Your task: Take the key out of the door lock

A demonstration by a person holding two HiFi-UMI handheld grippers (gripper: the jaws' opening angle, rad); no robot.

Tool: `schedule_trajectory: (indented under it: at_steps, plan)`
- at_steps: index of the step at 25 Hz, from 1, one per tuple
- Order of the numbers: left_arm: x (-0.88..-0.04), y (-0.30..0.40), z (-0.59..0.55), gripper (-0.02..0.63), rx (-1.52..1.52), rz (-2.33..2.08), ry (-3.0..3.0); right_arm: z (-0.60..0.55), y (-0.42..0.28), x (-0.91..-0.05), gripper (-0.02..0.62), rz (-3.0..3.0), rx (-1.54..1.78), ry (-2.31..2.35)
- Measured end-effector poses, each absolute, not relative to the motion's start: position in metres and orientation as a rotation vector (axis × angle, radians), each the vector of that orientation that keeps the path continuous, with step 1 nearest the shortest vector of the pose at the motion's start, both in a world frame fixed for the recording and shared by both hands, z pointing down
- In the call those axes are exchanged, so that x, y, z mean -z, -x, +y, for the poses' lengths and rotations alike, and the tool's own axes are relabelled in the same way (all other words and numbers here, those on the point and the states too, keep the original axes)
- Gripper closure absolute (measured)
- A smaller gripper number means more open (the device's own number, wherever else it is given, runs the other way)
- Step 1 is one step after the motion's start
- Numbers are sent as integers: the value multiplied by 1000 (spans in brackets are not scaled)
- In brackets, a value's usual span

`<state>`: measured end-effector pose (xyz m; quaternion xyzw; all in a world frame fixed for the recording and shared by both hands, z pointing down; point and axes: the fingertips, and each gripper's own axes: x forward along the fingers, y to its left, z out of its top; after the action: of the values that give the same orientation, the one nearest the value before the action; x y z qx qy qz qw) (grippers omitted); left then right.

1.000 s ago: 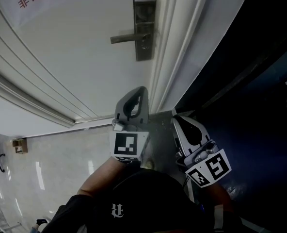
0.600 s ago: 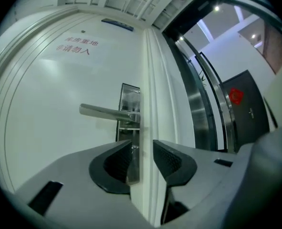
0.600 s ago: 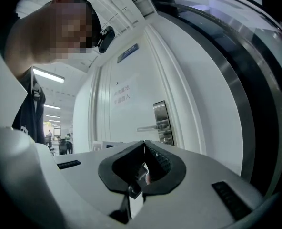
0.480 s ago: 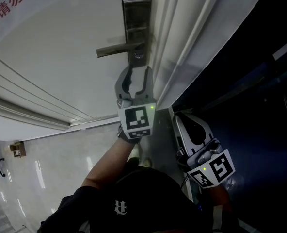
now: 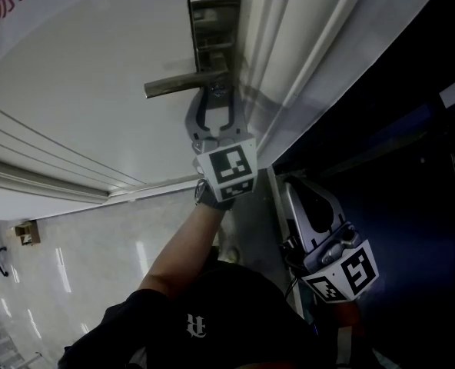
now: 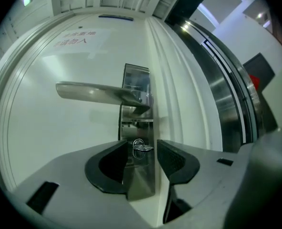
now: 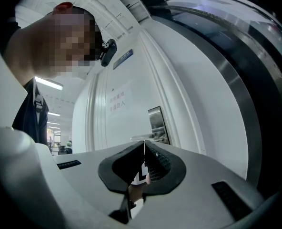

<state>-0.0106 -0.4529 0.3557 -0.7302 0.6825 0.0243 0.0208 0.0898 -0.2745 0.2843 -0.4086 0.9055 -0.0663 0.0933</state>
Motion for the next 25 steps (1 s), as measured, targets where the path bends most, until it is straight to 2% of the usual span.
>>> schedule_trajectory:
  at_steps: [6,10,25]
  plan:
    - [-358,10,-460,436,-45,2158,2225,-276,-100,-287,578,2683,210,1224]
    - [-358,10,-461,480,-24,2176,2169,-274,-103,-287,578,2685,209,1226]
    - [-358,8,-452,489,-78,2236,2164,-263,-118,-285,578,2675,207,1227]
